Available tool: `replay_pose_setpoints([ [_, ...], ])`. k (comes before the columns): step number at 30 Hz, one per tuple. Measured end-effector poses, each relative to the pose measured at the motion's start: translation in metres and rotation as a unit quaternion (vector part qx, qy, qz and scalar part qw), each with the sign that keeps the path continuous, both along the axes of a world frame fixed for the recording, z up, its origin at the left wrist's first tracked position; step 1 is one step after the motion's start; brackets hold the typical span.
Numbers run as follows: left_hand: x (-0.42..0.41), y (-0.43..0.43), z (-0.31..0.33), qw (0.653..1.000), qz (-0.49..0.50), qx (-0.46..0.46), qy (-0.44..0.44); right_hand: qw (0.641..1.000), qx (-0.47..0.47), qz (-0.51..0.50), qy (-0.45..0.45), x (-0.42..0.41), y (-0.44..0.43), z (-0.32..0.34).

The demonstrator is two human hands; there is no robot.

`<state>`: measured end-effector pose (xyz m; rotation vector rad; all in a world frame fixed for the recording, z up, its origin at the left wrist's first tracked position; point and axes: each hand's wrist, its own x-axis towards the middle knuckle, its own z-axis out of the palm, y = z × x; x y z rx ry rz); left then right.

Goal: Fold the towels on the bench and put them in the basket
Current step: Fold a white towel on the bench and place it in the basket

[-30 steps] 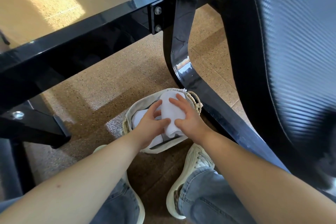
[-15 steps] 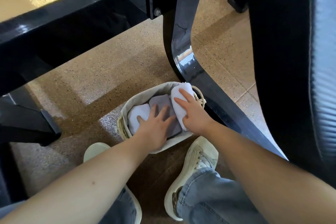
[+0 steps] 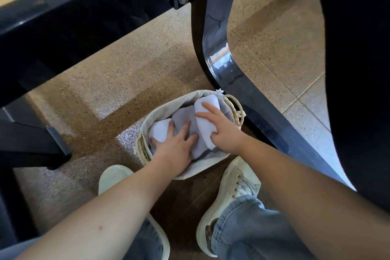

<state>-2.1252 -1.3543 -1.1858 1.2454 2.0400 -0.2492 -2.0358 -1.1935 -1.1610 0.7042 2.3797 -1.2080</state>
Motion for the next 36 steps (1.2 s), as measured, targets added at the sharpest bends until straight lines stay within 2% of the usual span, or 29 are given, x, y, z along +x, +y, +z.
replay_pose_setpoints([
  [4,-0.001,-0.007,-0.002,1.000,-0.009,-0.001,0.007,0.998,-0.002,0.033,-0.050,-0.007,0.001,0.001],
  [8,-0.001,-0.007,-0.002,1.000,-0.004,-0.003,0.002,0.982,0.110,0.104,-0.114,-0.013,-0.006,-0.012],
  [12,-0.002,-0.009,-0.004,1.000,0.004,-0.002,-0.010,0.961,0.246,0.068,-0.106,-0.004,-0.030,-0.012],
  [14,-0.001,-0.009,-0.005,1.000,0.004,-0.006,-0.010,0.957,0.277,0.021,-0.082,-0.004,-0.038,-0.010],
  [17,0.000,-0.008,-0.006,1.000,0.002,-0.004,-0.003,0.965,0.250,-0.020,-0.078,-0.009,-0.038,-0.012],
  [26,0.000,-0.008,-0.007,1.000,-0.002,-0.009,0.001,0.993,0.074,0.004,-0.096,-0.017,0.002,-0.032],
  [29,0.000,-0.006,-0.007,1.000,0.001,-0.016,-0.005,0.991,0.077,0.027,-0.111,-0.020,0.003,-0.034],
  [32,0.000,-0.006,-0.008,1.000,0.003,-0.015,-0.007,0.977,0.147,0.039,-0.147,-0.022,-0.010,-0.032],
  [36,0.000,-0.008,-0.010,1.000,0.003,-0.004,-0.007,0.926,0.356,0.052,-0.115,-0.022,-0.047,-0.017],
])
